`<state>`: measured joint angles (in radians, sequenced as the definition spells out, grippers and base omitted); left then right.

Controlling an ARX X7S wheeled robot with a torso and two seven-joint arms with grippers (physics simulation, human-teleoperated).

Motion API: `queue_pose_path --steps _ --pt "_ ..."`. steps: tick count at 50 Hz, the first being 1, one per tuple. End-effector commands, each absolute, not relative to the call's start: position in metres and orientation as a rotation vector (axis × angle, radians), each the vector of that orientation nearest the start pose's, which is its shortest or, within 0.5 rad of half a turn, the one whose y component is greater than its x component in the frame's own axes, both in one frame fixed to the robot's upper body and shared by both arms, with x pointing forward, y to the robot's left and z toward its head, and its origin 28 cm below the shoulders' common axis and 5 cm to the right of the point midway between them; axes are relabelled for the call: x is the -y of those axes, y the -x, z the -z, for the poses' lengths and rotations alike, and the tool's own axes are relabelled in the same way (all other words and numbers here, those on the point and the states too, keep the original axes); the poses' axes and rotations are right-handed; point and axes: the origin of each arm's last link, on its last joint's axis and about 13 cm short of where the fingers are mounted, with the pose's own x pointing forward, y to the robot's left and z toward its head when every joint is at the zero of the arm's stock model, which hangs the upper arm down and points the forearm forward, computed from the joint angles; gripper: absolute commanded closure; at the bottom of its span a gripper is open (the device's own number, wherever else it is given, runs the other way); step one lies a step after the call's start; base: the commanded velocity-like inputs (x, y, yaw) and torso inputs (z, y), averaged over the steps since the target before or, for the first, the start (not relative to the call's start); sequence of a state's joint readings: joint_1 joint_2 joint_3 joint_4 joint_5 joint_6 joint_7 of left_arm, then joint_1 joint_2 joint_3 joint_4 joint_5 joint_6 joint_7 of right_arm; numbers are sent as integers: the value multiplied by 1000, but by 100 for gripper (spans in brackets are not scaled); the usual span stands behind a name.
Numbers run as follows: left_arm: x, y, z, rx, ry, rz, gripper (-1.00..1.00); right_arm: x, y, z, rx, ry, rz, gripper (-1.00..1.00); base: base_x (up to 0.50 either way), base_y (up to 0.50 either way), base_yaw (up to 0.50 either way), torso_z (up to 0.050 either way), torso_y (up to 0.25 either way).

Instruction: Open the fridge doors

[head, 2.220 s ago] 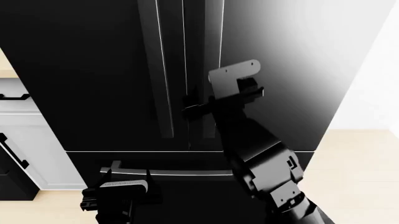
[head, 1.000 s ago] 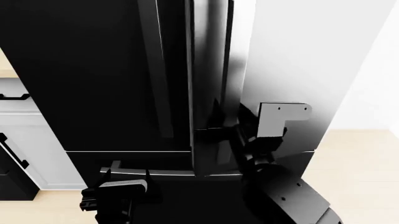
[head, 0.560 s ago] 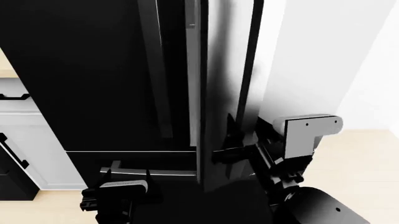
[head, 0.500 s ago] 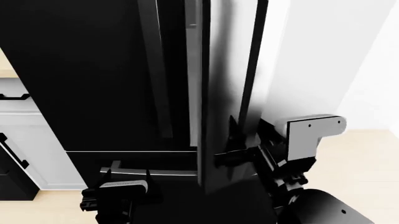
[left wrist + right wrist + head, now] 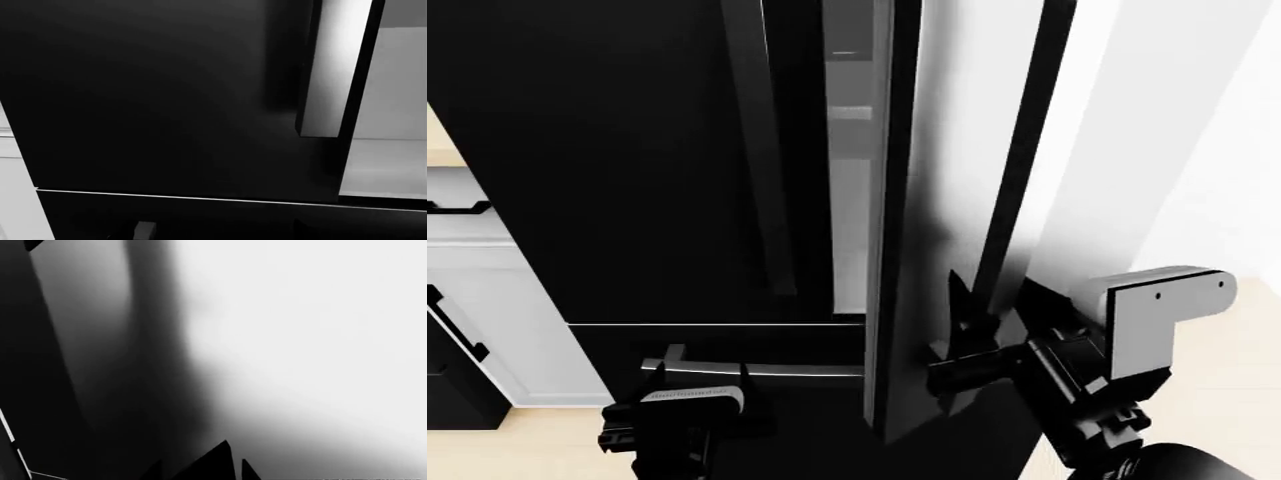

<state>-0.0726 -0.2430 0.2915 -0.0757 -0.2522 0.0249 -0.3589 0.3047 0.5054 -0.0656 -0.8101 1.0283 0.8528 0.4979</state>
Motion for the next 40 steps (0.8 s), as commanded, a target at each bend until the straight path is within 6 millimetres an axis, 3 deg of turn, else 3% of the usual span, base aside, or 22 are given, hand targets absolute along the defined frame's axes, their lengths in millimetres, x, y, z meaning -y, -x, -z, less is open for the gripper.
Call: queue_pose_path --steps 1,3,4,8,26,40 --pt "-209 -217 -9 -34 0 -71 -100 114 -178 -179 41 -54 -296 100 -11 0 -3 0 10" --pt "-209 -217 -9 -33 -1 -71 -100 114 -179 -179 51 -27 -267 100 0 0 0 0 0" --pt "-209 -217 -9 -33 0 -71 -100 114 -181 -177 45 -29 -275 -100 0 0 -3 0 0" --pt "-209 -217 -8 -34 1 -71 -100 113 -181 -175 20 109 -286 -100 0 0 0 0 0" --pt "-209 -218 -8 -36 -1 -71 -100 127 -163 -189 210 -4 -227 -100 0 0 0 0 0" --pt "-208 -218 -8 -35 0 -71 -100 126 -156 -196 339 -36 -296 -100 0 0 0 0 0"
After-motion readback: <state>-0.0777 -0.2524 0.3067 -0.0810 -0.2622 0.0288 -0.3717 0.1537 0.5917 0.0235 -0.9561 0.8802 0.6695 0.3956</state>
